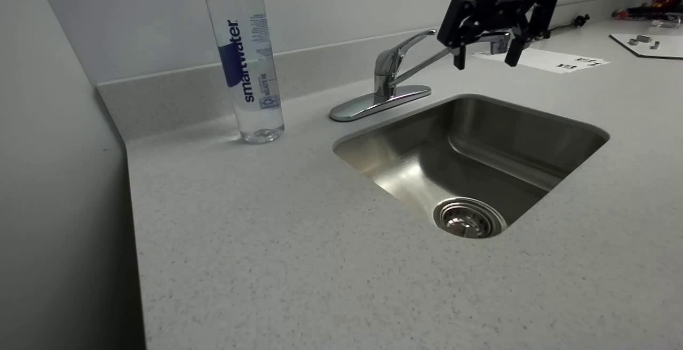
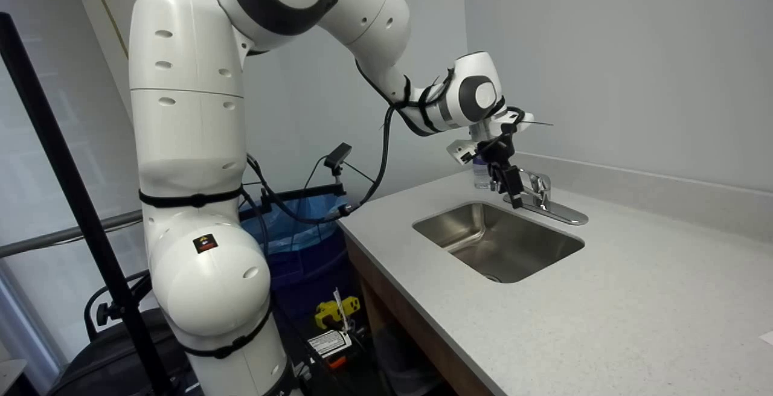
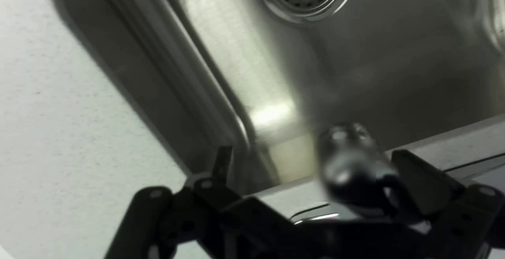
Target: Move the tap nozzle to the right
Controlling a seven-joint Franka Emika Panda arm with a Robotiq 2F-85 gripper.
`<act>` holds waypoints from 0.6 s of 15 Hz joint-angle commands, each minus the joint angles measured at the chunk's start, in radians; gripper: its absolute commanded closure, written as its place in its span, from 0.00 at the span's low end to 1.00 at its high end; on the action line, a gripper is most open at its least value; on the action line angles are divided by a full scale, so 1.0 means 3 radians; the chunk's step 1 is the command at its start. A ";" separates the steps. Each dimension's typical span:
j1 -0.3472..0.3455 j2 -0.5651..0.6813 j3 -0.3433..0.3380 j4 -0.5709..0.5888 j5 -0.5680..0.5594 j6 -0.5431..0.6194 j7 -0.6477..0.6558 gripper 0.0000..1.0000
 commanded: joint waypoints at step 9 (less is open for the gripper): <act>-0.0389 -0.0176 -0.0459 -0.0185 -0.0594 -0.0109 0.0122 0.00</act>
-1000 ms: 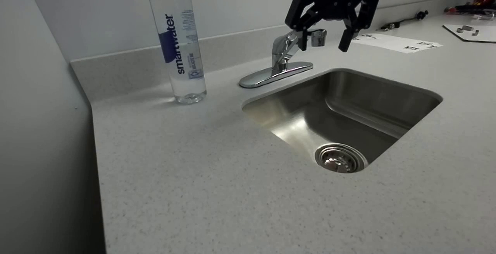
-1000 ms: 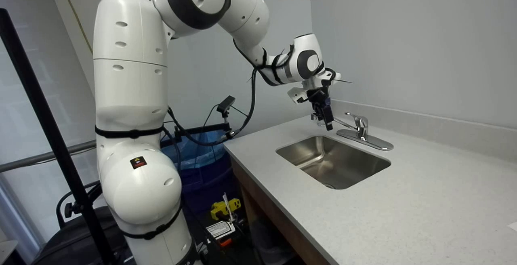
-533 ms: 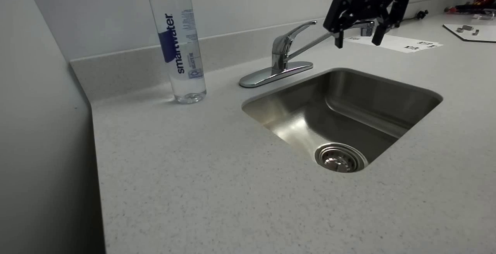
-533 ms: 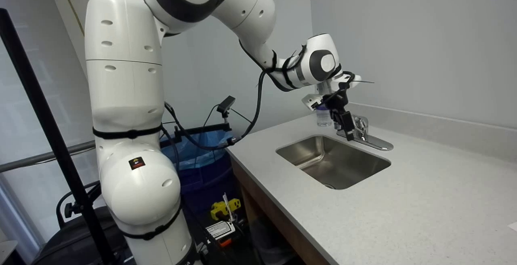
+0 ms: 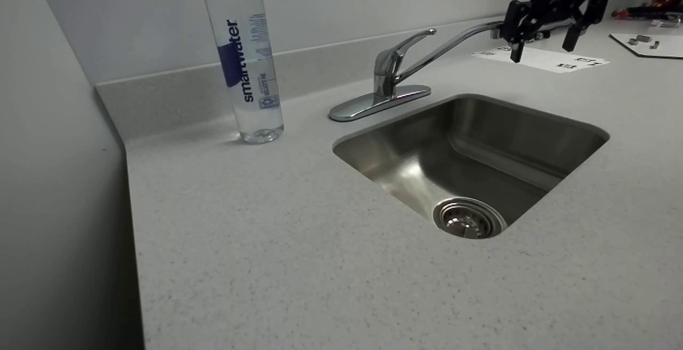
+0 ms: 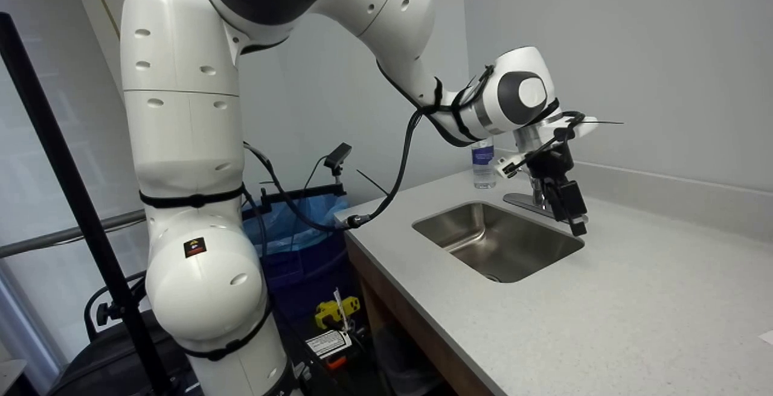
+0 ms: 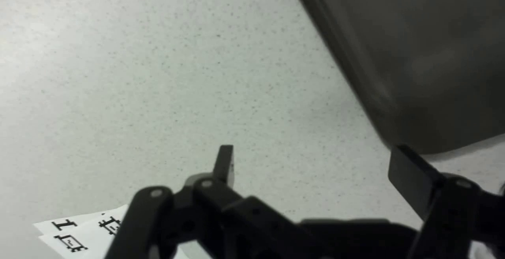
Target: Move the tap nozzle to the right
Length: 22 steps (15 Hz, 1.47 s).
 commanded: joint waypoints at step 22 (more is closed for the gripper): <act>-0.0096 -0.1771 0.0631 -0.0297 0.1177 -0.1126 -0.1101 0.00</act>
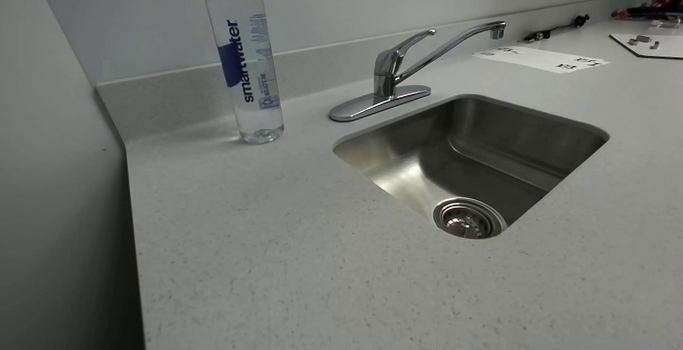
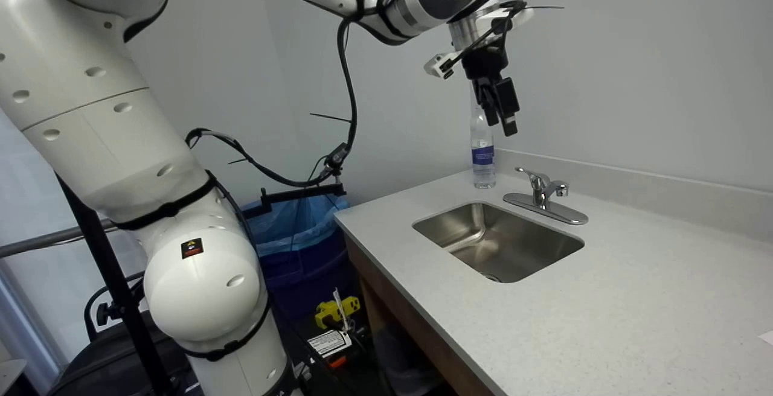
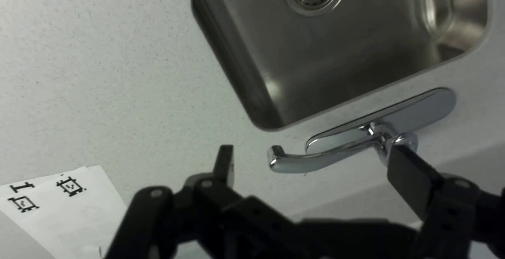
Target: Move the tap nozzle to the right
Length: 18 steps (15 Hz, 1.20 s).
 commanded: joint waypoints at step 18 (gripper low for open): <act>-0.0197 -0.1667 0.0314 -0.1390 0.0208 -0.0126 -0.0584 0.00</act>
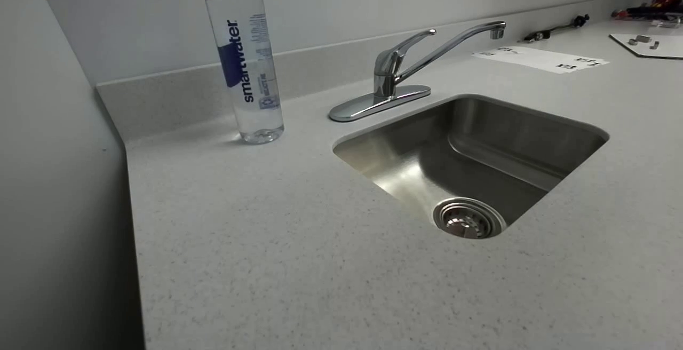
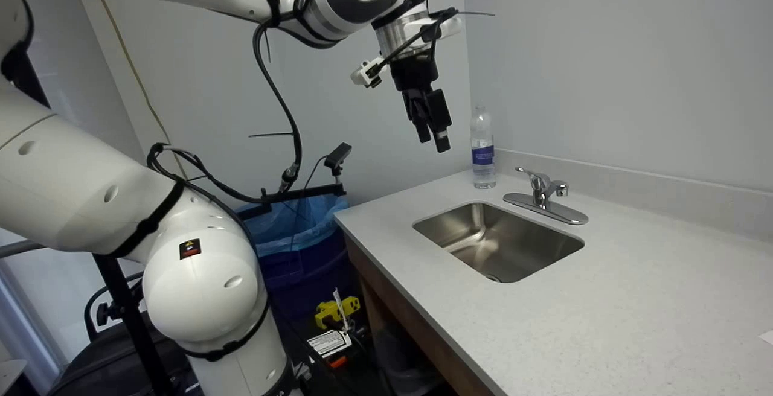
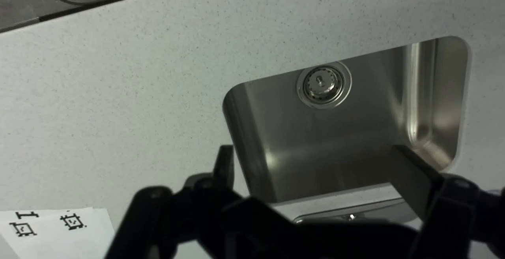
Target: Move the tap nozzle to the right
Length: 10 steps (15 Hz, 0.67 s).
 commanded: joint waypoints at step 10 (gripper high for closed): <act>-0.0253 -0.0393 0.0080 -0.0483 0.0057 0.0762 -0.0041 0.00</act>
